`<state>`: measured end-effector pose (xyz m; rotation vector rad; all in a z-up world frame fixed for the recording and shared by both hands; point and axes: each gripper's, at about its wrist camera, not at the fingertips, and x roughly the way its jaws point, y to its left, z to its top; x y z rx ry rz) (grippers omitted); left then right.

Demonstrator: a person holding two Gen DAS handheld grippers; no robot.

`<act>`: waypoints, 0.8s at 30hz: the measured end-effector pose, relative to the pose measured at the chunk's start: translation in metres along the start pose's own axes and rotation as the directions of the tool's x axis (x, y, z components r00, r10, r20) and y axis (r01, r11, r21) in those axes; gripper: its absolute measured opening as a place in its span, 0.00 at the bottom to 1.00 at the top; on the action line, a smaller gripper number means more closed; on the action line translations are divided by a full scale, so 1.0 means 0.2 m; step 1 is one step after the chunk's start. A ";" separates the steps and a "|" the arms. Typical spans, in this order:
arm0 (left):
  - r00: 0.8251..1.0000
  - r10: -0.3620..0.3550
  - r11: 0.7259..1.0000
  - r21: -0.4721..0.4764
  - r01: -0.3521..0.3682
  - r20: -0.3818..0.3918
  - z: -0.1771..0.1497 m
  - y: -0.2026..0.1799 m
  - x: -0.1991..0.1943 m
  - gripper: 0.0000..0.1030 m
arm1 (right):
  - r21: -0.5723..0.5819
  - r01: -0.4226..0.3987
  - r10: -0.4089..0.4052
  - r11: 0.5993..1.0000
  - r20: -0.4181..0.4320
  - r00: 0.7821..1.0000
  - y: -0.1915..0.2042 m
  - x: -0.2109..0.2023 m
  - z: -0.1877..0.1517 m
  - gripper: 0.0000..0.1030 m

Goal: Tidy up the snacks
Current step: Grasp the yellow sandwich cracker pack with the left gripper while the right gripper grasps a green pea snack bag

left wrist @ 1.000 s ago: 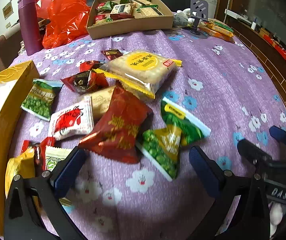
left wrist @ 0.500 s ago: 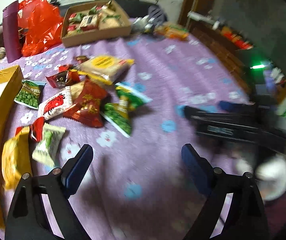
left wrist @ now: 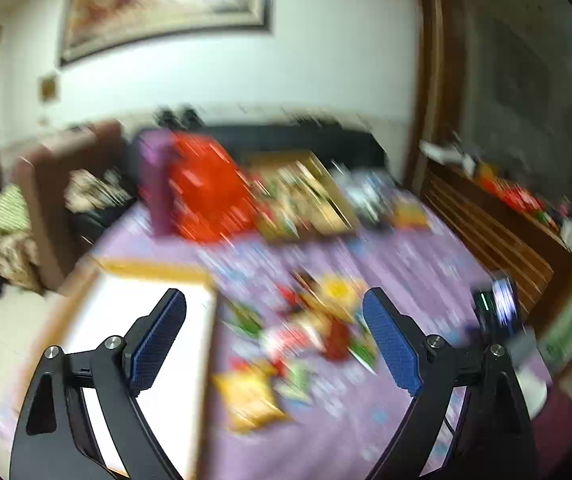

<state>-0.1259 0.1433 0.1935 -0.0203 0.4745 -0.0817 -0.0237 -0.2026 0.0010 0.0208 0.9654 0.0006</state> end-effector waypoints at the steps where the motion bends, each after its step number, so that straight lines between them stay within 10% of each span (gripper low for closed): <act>1: 0.999 0.033 0.999 -0.003 -0.033 0.030 0.05 0.05 -0.05 0.89 | 0.000 -0.001 0.001 1.000 0.000 1.000 0.00 0.00 0.00 1.00; 19: 0.998 0.004 0.975 -0.223 -0.018 -0.065 -0.42 0.43 -0.05 0.94 | -0.011 0.011 -0.012 1.000 -0.011 1.000 0.02 -0.03 0.01 0.88; 24: 0.991 -0.059 0.983 -0.179 0.038 -0.119 -0.48 0.40 0.01 0.68 | -0.050 -0.148 0.151 0.988 0.068 0.986 0.14 -0.17 0.02 0.83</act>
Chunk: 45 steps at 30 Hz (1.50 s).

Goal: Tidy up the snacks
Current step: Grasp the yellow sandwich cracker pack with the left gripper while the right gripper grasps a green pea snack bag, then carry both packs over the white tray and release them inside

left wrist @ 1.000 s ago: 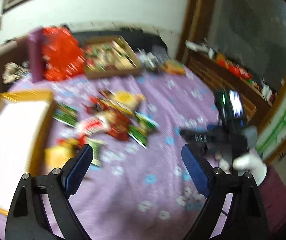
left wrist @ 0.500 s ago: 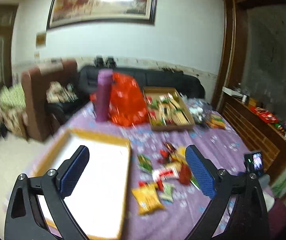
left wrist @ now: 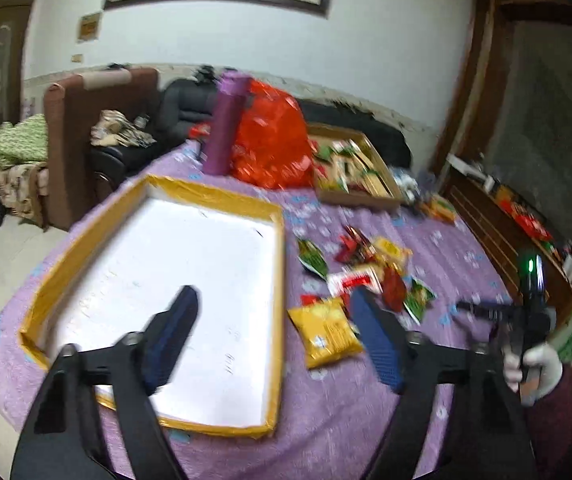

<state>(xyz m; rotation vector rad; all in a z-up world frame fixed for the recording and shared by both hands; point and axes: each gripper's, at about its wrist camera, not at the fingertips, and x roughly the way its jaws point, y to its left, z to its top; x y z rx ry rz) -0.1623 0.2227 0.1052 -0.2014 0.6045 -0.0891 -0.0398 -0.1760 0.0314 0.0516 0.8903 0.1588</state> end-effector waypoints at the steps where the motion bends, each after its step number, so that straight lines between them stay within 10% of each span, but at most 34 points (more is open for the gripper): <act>1: 1.000 -0.011 1.000 0.014 0.011 -0.017 -0.01 -0.03 0.02 0.68 | -0.015 -0.029 0.030 0.999 0.010 1.000 0.04 -0.01 0.01 0.83; 7: 0.991 -0.055 0.994 0.093 0.066 -0.118 -0.07 -0.21 0.19 0.68 | -0.142 -0.089 0.090 0.986 0.002 0.996 0.30 0.08 0.06 0.82; 19: 0.964 -0.015 0.983 0.175 0.063 -0.265 -0.12 -0.38 0.50 0.68 | -0.095 -0.161 0.157 0.982 -0.049 0.986 0.37 0.25 0.08 0.39; 35: 0.943 0.097 0.974 0.225 -0.024 -0.318 -0.16 -0.39 0.68 0.67 | -0.071 -0.192 0.189 0.979 -0.037 0.981 0.34 0.24 0.06 0.39; 38: 0.940 0.152 0.960 0.274 -0.066 -0.305 -0.17 -0.42 0.70 0.42 | -0.070 -0.186 0.184 0.980 -0.030 0.982 0.34 0.24 0.06 0.39; 45: 0.963 0.037 0.991 0.131 -0.002 -0.265 -0.13 -0.33 0.63 0.38 | -0.033 -0.190 0.190 0.981 -0.013 0.982 0.32 0.22 0.05 0.37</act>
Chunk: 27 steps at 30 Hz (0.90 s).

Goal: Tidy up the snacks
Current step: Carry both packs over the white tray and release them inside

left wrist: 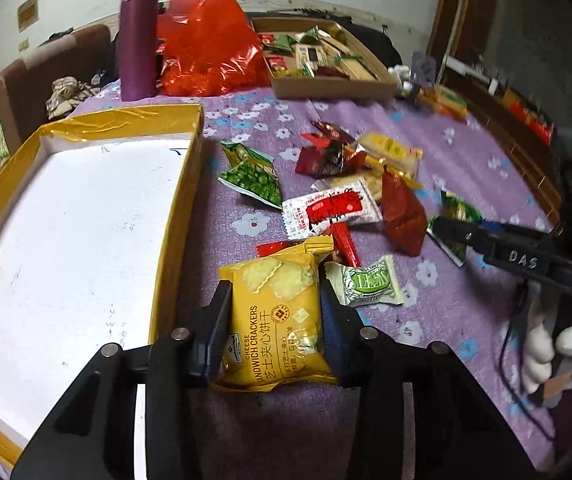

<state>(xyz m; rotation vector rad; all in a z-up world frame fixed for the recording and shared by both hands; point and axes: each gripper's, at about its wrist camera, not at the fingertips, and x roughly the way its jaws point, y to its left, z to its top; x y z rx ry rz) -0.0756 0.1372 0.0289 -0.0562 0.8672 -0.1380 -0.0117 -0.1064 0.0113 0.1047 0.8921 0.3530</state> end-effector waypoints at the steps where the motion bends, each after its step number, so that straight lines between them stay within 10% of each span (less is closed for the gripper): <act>1: 1.000 -0.011 1.000 -0.016 0.011 0.010 -0.01 0.01 -0.02 0.38 | 0.004 0.004 -0.004 1.000 0.004 1.000 0.00 0.00 0.00 0.37; 9: 0.993 -0.039 0.994 -0.099 0.051 0.112 0.00 0.11 -0.20 0.38 | 0.015 0.024 -0.025 1.000 0.050 0.998 -0.02 -0.04 0.01 0.37; 21: 0.970 0.102 0.967 -0.250 -0.045 0.221 -0.13 0.52 -0.53 0.38 | -0.009 0.108 -0.106 0.994 0.137 0.985 0.06 -0.15 0.00 0.37; 27: 0.965 0.133 0.950 -0.306 -0.058 0.227 -0.20 0.66 -0.58 0.39 | -0.100 0.004 0.011 0.995 0.139 0.990 0.36 -0.25 -0.02 0.37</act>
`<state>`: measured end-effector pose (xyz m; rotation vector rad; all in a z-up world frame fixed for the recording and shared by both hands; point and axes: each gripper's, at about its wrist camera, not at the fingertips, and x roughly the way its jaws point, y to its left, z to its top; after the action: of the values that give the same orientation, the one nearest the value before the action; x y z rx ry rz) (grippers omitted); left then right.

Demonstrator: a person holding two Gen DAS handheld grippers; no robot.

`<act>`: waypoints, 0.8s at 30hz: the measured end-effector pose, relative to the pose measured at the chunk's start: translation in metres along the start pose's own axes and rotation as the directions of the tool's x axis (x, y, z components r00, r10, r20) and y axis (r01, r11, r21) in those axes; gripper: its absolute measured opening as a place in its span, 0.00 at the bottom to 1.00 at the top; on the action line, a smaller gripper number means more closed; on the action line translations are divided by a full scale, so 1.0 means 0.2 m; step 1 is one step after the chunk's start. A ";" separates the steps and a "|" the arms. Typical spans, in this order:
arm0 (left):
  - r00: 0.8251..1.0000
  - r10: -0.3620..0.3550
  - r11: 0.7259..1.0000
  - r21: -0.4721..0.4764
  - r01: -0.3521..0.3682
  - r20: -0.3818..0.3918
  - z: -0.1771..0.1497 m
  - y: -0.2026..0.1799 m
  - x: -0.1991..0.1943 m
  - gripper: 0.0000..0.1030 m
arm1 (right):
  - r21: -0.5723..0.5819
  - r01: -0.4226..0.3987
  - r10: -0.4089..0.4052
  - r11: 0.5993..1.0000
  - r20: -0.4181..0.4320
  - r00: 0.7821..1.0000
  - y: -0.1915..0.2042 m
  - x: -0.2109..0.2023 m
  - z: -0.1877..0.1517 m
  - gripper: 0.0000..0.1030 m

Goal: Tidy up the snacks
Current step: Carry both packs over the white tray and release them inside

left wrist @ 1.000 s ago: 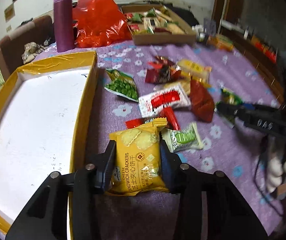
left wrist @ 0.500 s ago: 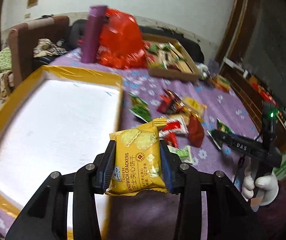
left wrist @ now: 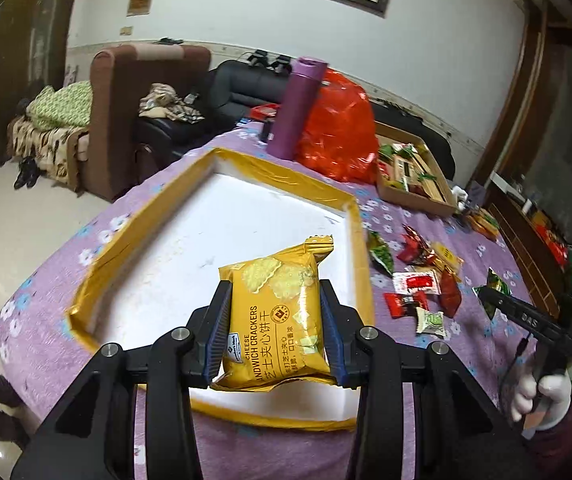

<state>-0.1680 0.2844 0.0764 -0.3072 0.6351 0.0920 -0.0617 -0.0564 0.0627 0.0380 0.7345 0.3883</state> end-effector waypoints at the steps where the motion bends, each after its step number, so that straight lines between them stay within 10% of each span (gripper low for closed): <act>1: 1.000 0.004 1.000 -0.005 -0.004 0.001 0.00 0.01 -0.01 0.39 | -0.021 -0.019 0.019 1.000 0.000 1.000 0.06 0.00 0.00 0.37; 12: 0.998 0.057 0.998 -0.010 -0.057 0.011 0.08 0.17 -0.02 0.39 | -0.140 -0.320 0.307 0.937 -0.107 0.946 0.72 0.07 0.12 0.37; 24: 0.997 0.043 0.998 -0.048 -0.046 -0.063 0.12 0.27 0.22 0.39 | -0.217 -0.360 0.308 0.908 -0.239 0.921 1.09 0.30 0.06 0.36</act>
<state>-0.1291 0.3431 0.0542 -0.3447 0.7025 0.1419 -0.0861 0.1685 0.0700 -0.1229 0.8733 0.8261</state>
